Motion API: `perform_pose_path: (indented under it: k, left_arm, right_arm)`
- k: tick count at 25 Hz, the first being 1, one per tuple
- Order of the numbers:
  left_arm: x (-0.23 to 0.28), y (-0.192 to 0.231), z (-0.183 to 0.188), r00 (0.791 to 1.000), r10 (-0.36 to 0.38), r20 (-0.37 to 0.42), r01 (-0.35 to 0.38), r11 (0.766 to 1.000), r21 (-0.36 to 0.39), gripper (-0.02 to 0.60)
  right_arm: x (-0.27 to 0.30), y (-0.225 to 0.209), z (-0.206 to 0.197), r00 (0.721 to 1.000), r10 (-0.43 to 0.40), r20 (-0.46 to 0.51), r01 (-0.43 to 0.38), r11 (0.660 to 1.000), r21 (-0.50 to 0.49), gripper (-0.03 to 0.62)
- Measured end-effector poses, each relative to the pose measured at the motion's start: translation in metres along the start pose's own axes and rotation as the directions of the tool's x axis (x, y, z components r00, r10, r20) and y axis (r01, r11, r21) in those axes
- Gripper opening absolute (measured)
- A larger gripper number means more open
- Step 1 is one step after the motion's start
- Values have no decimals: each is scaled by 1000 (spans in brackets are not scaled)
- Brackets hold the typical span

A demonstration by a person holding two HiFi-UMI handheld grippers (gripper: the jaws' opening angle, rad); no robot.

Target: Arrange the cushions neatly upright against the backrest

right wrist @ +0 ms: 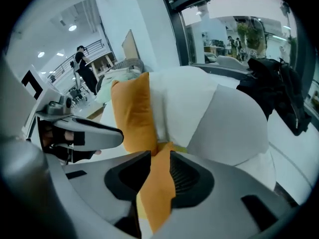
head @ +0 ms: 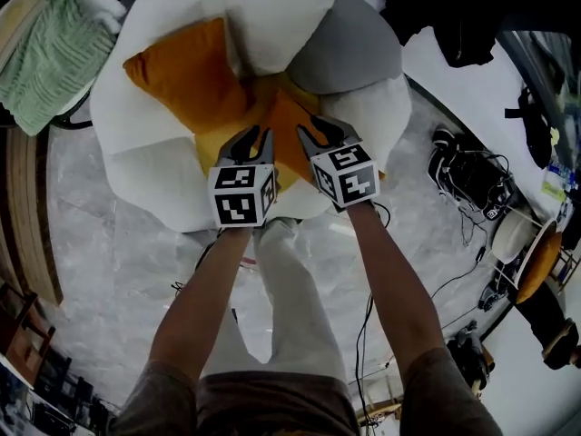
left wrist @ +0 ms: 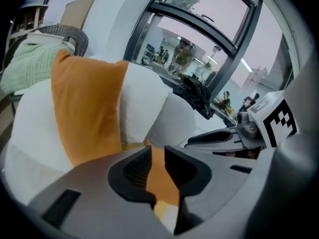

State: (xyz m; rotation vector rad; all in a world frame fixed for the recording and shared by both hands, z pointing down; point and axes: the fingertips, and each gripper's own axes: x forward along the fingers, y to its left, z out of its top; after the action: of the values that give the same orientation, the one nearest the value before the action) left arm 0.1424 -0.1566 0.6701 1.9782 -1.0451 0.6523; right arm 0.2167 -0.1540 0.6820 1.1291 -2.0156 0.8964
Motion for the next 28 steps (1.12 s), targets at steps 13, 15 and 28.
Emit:
perform_pose_path:
  k: [13,15,28]
  left_arm:
    - [71,-7,-120,994,56,-96,-69,989,-134,142]
    - [79,-4,-132,994,66,-91,-80,985,-154,150]
    - [95,1,-130,997,23,-77,-40,973,-229,130]
  right_arm:
    - [40,-22,-85,983,66,-170,-91,985,-147,140]
    - [49,-22,-95,981,78,-180,-105,984,-144,144]
    - [62,-35,-97,989,63,-133,-77,992,-100,137]
